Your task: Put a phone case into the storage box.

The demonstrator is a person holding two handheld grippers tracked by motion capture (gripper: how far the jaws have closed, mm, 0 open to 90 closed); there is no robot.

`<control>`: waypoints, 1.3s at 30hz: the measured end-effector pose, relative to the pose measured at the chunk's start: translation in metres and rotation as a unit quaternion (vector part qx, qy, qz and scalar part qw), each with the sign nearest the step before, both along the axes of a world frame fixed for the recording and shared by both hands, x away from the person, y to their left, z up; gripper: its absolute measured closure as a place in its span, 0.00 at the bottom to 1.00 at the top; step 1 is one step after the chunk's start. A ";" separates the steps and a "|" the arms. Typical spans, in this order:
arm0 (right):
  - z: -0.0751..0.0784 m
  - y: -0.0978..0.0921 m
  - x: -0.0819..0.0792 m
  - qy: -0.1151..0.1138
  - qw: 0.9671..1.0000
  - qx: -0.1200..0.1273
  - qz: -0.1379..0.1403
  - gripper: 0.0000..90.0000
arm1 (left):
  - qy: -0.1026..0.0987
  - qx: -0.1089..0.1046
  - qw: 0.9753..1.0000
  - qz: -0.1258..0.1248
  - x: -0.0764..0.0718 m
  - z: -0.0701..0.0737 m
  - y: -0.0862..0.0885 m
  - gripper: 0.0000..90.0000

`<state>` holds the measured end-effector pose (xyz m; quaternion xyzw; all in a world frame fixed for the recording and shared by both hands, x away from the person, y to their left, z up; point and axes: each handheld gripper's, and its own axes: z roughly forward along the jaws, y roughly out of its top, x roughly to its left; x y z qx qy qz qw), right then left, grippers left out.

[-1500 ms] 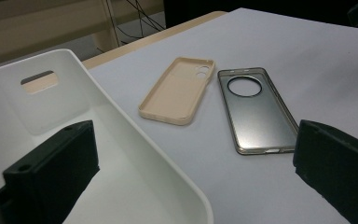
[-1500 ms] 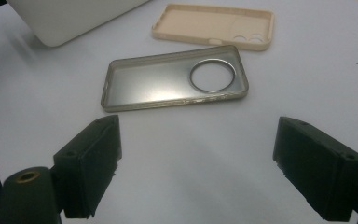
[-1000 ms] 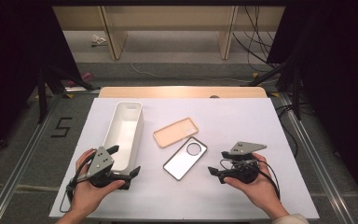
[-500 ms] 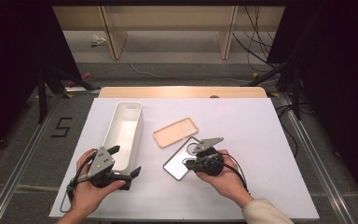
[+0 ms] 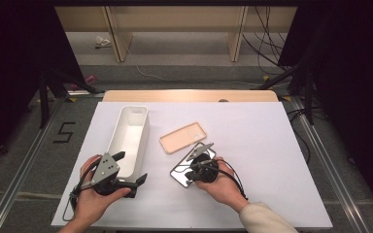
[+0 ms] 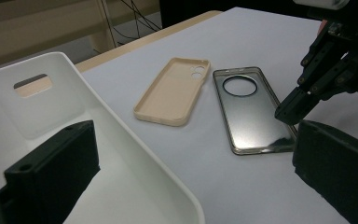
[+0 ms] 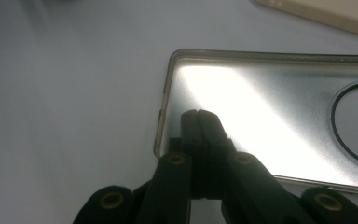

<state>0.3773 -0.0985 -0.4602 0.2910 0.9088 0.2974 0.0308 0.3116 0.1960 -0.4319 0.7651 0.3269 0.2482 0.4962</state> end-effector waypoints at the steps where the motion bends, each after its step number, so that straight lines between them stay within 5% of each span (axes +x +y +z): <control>1: -0.001 0.000 0.000 0.002 1.000 -0.004 0.002 1.00 | 0.001 0.000 1.000 0.000 0.000 0.000 0.000 0.00; 13: -0.005 -0.003 0.003 0.030 0.999 -0.035 -0.008 1.00 | 0.000 0.000 1.000 -0.001 0.000 0.000 0.000 0.00; 29: 0.000 -0.033 0.006 0.043 0.996 -0.070 -0.032 1.00 | 0.000 -0.001 1.000 -0.002 -0.001 0.000 0.000 0.00; 36: 0.000 -0.030 0.004 0.040 0.996 -0.080 -0.022 0.99 | 0.000 0.000 1.000 -0.002 -0.001 0.000 0.000 0.00; 39: 0.005 -0.027 0.002 0.019 0.996 -0.084 0.004 0.88 | 0.000 -0.001 1.000 -0.002 -0.001 0.000 0.000 0.00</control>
